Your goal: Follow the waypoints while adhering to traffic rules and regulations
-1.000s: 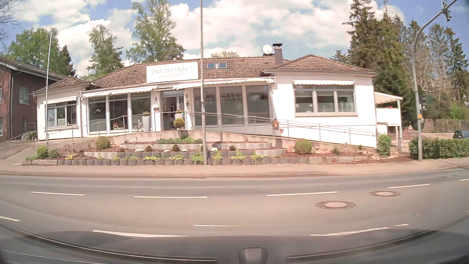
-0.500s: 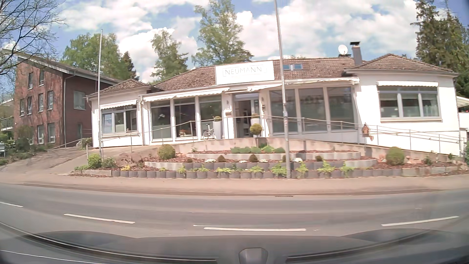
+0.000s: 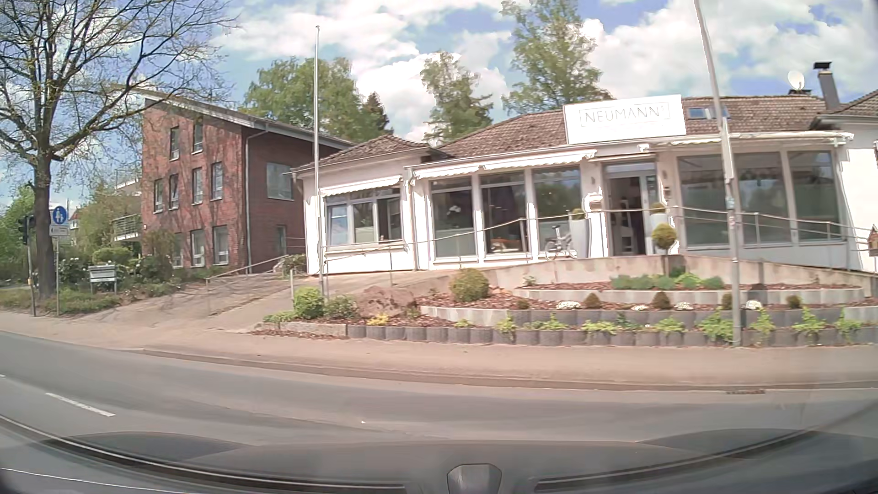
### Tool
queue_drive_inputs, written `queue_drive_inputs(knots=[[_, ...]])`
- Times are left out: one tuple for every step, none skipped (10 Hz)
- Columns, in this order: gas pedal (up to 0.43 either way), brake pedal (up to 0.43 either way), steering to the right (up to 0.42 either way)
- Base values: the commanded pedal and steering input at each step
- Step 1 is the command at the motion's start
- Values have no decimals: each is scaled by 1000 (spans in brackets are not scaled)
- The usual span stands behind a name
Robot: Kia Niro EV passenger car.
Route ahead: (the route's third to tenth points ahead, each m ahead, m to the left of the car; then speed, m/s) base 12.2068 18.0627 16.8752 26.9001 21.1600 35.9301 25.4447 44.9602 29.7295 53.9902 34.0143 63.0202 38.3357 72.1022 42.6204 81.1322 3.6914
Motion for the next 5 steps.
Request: queue_drive_inputs(knots=[[130,0,-604],[130,0,-604],[130,0,-604],[130,0,-600],[130,0,-598]])
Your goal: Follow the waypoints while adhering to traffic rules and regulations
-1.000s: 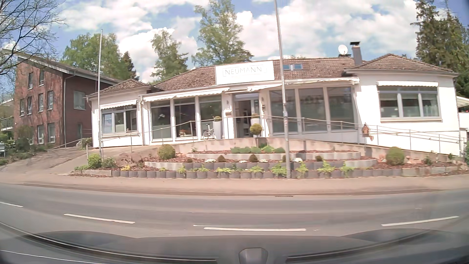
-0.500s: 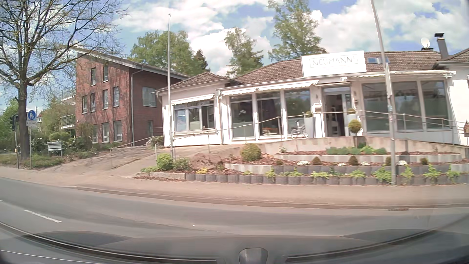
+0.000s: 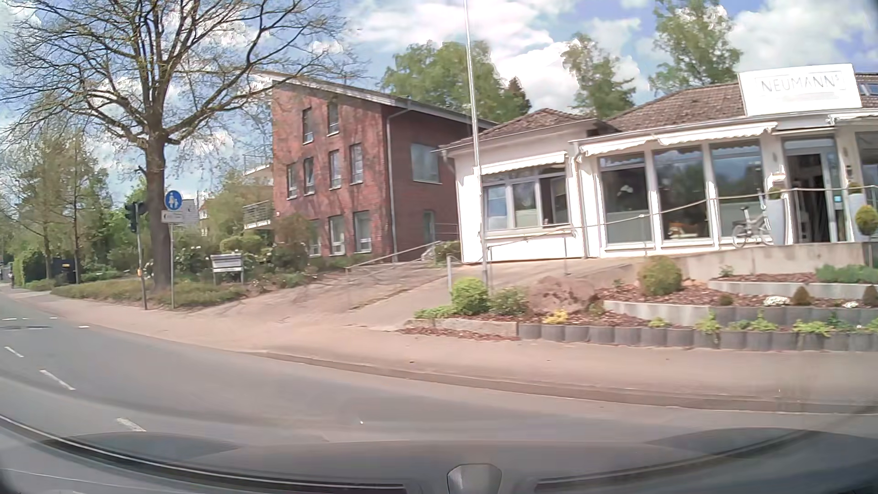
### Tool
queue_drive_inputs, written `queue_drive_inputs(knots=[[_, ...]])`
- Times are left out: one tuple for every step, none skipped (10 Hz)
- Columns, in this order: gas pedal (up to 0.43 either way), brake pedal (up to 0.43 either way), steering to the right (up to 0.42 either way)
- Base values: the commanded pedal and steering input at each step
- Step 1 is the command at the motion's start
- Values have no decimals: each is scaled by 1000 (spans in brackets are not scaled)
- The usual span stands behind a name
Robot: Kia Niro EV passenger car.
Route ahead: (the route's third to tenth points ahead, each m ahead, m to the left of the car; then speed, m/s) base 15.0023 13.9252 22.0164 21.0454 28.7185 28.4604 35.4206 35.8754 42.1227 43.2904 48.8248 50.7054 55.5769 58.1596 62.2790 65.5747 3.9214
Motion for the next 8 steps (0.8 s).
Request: queue_drive_inputs(knots=[[130,0,-598],[130,0,-600],[130,0,-600],[130,0,-595],[130,0,-590],[130,0,-581],[130,0,-572],[130,0,-566]])
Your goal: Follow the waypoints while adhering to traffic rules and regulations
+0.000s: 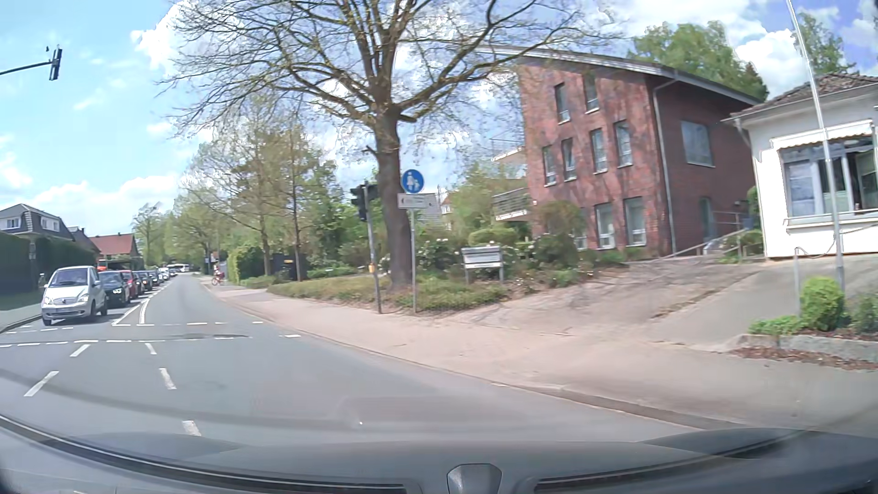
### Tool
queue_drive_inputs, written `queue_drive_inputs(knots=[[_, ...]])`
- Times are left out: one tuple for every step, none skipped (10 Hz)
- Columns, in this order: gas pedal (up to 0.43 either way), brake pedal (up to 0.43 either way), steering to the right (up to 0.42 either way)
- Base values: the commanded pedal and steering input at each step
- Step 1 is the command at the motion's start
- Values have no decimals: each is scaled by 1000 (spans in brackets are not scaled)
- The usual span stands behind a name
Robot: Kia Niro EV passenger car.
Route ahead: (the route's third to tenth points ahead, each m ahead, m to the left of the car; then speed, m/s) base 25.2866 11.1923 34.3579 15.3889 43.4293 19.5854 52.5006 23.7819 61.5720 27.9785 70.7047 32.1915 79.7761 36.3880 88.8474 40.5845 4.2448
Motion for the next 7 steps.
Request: queue_drive_inputs(knots=[[130,0,-545],[130,0,-506],[130,0,-456],[130,0,-389],[118,0,-335],[118,0,-290],[118,0,-239]])
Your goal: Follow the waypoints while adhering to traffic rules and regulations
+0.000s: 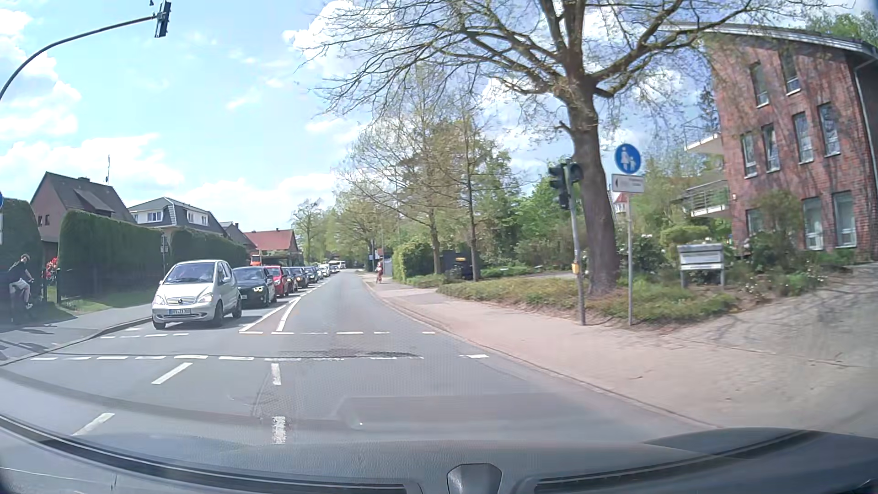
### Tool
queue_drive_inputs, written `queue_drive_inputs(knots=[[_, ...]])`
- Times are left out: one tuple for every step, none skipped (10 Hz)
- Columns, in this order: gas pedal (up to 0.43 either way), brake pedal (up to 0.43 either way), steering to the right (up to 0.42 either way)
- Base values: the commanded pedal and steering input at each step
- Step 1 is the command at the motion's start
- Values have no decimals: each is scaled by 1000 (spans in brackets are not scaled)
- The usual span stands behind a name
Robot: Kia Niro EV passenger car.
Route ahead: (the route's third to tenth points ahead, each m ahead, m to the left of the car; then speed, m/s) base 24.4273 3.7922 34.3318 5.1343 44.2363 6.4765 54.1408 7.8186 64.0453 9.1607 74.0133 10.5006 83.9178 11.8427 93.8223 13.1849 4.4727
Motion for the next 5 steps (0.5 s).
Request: queue_drive_inputs(knots=[[118,0,-207],[118,0,-164],[169,0,-130],[189,0,-103],[197,0,-80]])
